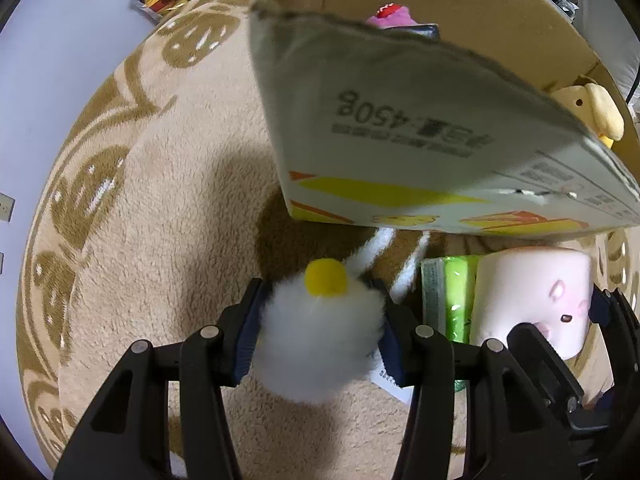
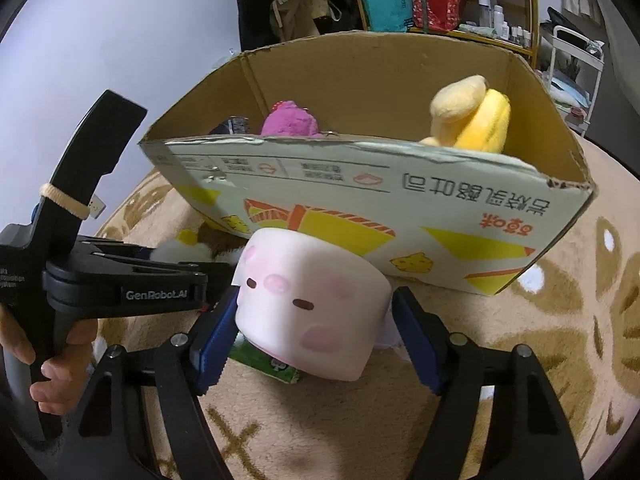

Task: Organize soft objects
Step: 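Close left tool on white chick plush while right tool grips pink marshmallow plush, then lift chick and marshmallow plushes and carry both over the box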

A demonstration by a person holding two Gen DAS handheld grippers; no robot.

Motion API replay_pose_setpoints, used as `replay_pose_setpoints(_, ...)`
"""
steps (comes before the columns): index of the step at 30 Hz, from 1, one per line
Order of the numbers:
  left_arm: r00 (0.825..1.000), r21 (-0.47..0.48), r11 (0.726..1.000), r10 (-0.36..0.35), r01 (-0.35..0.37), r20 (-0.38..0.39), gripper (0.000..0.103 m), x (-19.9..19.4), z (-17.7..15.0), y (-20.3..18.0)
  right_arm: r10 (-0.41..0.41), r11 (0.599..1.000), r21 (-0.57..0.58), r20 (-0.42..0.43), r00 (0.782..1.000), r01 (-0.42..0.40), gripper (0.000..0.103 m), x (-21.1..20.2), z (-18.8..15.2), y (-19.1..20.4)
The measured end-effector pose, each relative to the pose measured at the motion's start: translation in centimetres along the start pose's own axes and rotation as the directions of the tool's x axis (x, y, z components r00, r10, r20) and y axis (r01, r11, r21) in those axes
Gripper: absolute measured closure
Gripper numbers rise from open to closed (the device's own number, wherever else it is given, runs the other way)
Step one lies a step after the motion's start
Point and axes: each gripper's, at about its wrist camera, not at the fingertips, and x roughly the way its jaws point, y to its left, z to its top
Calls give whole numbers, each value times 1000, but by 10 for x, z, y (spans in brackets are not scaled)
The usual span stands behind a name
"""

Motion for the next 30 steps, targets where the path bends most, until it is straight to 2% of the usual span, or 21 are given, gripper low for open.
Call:
replay_pose_setpoints(14, 999, 36, 998, 43, -44, 13, 54, 15, -2, -12, 4, 1000, 5, -7, 1000, -4, 24, 1, 0, 1)
replay_pose_setpoints(18, 999, 26, 999, 31, -31, 16, 68, 7, -9, -11, 11, 1000, -5, -10, 1000, -11, 33, 1, 0, 2)
replay_pose_setpoints(26, 1000, 12, 1000, 13, -13, 21, 77, -3, -20, -7, -9, 999, -53, 3, 1000, 9, 52, -8, -4, 11)
replay_pose_setpoints(27, 1000, 7, 1000, 7, -8, 23, 81, -4, -21, -3, -15, 998, -62, 7, 1000, 16, 54, -9, -4, 12)
replay_pose_setpoints(28, 1000, 1, 1000, -3, 3, 24, 94, -6, -23, -1, -20, 997, -70, 11, 1000, 21, 56, -11, -5, 13)
replay_pose_setpoints(30, 999, -12, 1000, -28, 28, 28, 94, -9, -27, 4, -28, 996, -83, 20, 999, 30, 58, -16, -7, 16)
